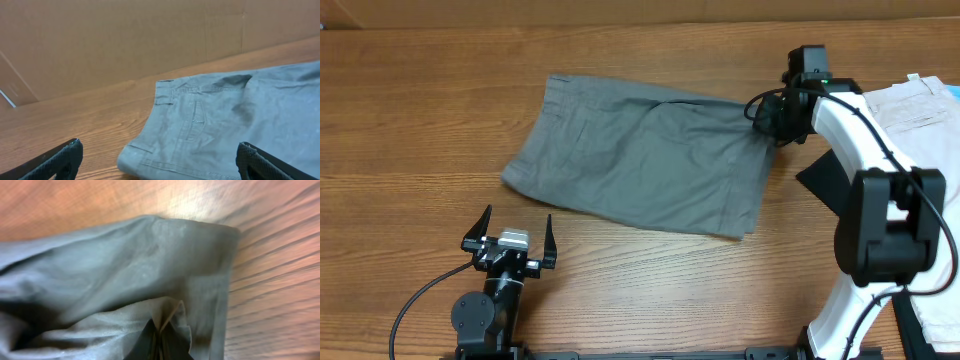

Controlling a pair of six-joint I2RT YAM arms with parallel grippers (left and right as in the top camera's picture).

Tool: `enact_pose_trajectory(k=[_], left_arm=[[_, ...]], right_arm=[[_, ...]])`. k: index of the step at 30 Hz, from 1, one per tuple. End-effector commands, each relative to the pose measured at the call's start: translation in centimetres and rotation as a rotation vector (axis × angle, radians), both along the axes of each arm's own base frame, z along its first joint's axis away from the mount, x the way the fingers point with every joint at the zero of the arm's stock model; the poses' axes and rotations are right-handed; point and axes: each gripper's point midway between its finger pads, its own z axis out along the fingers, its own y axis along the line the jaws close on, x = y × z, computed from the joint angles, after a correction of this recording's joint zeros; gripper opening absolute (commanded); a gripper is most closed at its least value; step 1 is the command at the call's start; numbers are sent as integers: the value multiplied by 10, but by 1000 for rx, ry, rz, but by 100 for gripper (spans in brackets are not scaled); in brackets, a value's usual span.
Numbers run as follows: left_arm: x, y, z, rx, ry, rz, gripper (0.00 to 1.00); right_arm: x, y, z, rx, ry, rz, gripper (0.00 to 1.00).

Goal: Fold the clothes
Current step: 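Pull the grey shorts rightward with the right gripper to flatten them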

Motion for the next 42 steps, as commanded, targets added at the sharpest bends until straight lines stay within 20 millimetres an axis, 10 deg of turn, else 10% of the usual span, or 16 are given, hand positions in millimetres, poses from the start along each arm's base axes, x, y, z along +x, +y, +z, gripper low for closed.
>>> enact_pose_trajectory(k=[1, 12, 29, 42], left_arm=[[0, 3, 0, -2, -4, 13, 100], [0, 3, 0, -2, -4, 13, 100], [0, 3, 0, -2, -4, 12, 100], [0, 3, 0, -2, -4, 12, 100]], right_arm=[[19, -20, 49, -91, -143, -64, 4], [42, -51, 62, -232, -252, -182, 4], [6, 1, 140, -100, -333, -60, 4], [32, -25, 165, -225, -479, -142, 4]])
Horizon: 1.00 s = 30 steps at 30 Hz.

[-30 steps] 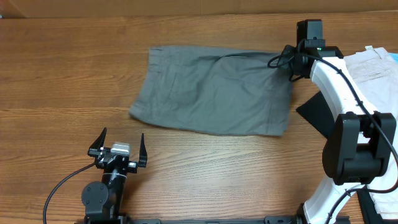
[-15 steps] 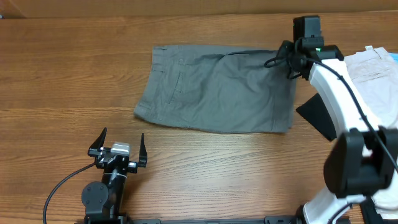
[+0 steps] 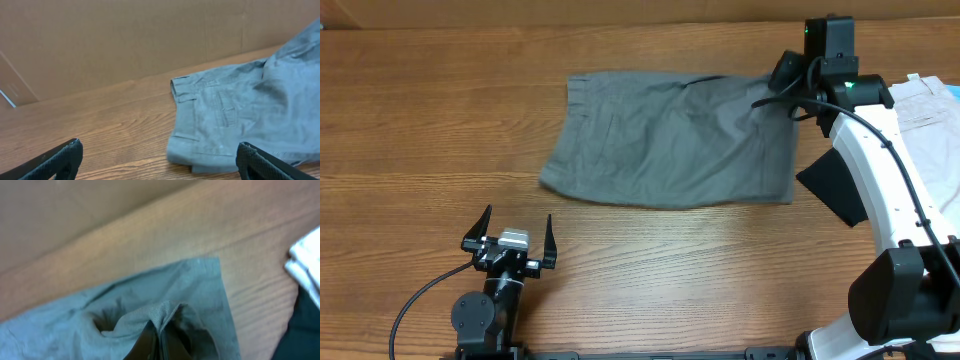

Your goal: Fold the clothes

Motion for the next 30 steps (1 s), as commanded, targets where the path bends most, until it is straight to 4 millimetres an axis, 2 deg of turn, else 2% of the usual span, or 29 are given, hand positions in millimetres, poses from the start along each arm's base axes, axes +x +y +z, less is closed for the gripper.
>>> enact_pose_trajectory(k=[1, 4, 9, 16, 20, 21, 22, 25, 30], left_arm=[[0, 3, 0, -2, -4, 13, 100], [0, 2, 0, -2, -4, 12, 100], [0, 3, 0, -2, -4, 12, 100], [0, 3, 0, -2, -4, 12, 100], [0, 2, 0, -2, -4, 12, 100], [0, 2, 0, -2, -4, 12, 100], [0, 2, 0, -2, -4, 12, 100], [0, 2, 0, -2, -4, 12, 100], [0, 3, 0, -2, -4, 12, 100]], right_arm=[[11, -17, 20, -62, -73, -44, 4], [13, -18, 8, -64, -46, -46, 4], [21, -26, -31, -102, 31, -72, 4], [31, -69, -76, -252, 95, -194, 4], [31, -93, -99, -246, 137, -233, 4], [33, -96, -104, -226, 140, -231, 8], [33, -100, -107, -206, 143, -229, 19], [33, -107, -112, -152, 148, -220, 100], [27, -104, -109, -66, 188, -171, 100]])
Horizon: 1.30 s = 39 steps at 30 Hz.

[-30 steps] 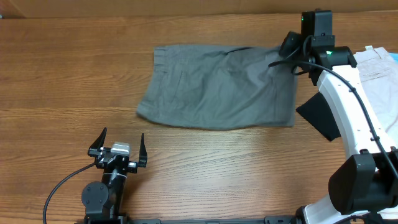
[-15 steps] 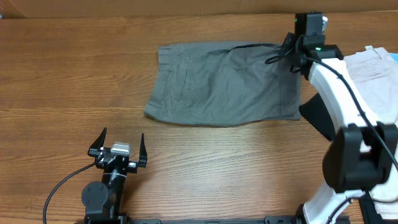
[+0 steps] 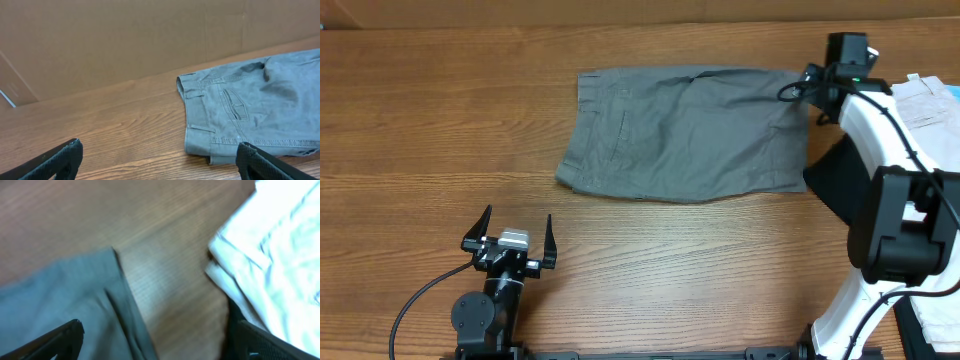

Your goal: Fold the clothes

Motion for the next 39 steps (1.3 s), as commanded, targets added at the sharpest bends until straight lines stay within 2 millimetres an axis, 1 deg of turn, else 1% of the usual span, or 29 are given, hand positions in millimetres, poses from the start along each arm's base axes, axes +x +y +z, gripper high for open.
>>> enact_pose_trajectory(k=[1, 3, 5, 10, 11, 13, 15, 16, 18, 20, 22, 26, 28, 30, 31, 32, 34, 39], left_arm=[[0, 3, 0, -2, -4, 13, 100], [0, 3, 0, -2, -4, 12, 100], [0, 2, 0, -2, -4, 12, 100], [0, 2, 0, -2, -4, 12, 100], [0, 2, 0, -2, -4, 12, 100], [0, 3, 0, -2, -4, 12, 100], [0, 3, 0, -2, -4, 13, 100], [0, 3, 0, -2, -2, 12, 100], [0, 3, 0, -2, -3, 12, 100], [0, 3, 0, -2, -2, 12, 100], [0, 3, 0, -2, -2, 12, 100], [0, 3, 0, 21, -5, 11, 100], [0, 2, 0, 19, -5, 10, 100], [0, 1, 0, 0, -4, 1, 100], [0, 0, 1, -13, -5, -3, 100], [0, -1, 1, -21, -4, -9, 100], [-1, -5, 1, -24, -5, -27, 100], [-1, -4, 1, -24, -5, -26, 100]], right_arm=[[6, 15, 19, 72, -14, 52, 100], [-6, 16, 25, 79, 34, 50, 100], [-20, 21, 30, 107, 89, 58, 100], [-58, 48, 30, 245, 218, 106, 100], [-66, 54, 29, 275, 245, 115, 100], [-89, 67, 25, 337, 337, 149, 100], [-105, 71, 17, 354, 406, 164, 100], [-110, 74, 12, 370, 424, 166, 100], [-115, 86, 3, 419, 438, 237, 100], [-118, 93, -8, 451, 438, 275, 99], [-119, 93, -16, 451, 436, 276, 95], [-123, 94, -30, 456, 438, 265, 92], [-125, 94, -35, 457, 441, 264, 88], [-127, 94, -39, 459, 447, 262, 79], [-128, 95, -40, 460, 451, 261, 69], [-130, 95, -41, 461, 455, 260, 64], [-132, 95, -43, 462, 462, 259, 62], [-135, 93, -48, 450, 473, 253, 62]])
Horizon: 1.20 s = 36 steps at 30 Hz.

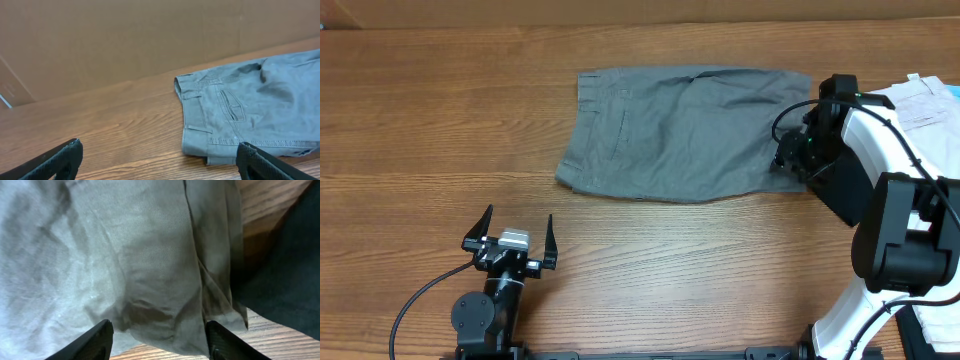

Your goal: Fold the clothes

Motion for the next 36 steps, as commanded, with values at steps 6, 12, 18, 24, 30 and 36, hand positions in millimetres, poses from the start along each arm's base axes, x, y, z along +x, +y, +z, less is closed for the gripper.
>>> enact_pose_trajectory(k=[6, 12, 18, 24, 30, 36], left_arm=[[-1, -2, 1, -16, -5, -15, 100], [-1, -2, 1, -16, -5, -15, 100], [-1, -2, 1, -16, -5, -15, 100], [-1, -2, 1, -16, -5, -15, 100], [-1, -2, 1, -16, -5, -15, 100], [-1, -2, 1, -16, -5, -15, 100]], right_arm=[[-2, 0, -1, -12, -25, 4, 39], [2, -10, 0, -65, -29, -47, 4], [8, -22, 41, -91, -54, -71, 4], [4, -29, 87, -115, -94, -28, 4], [-9, -54, 78, -253, -32, -78, 4], [-12, -80, 68, -303, -30, -174, 4]])
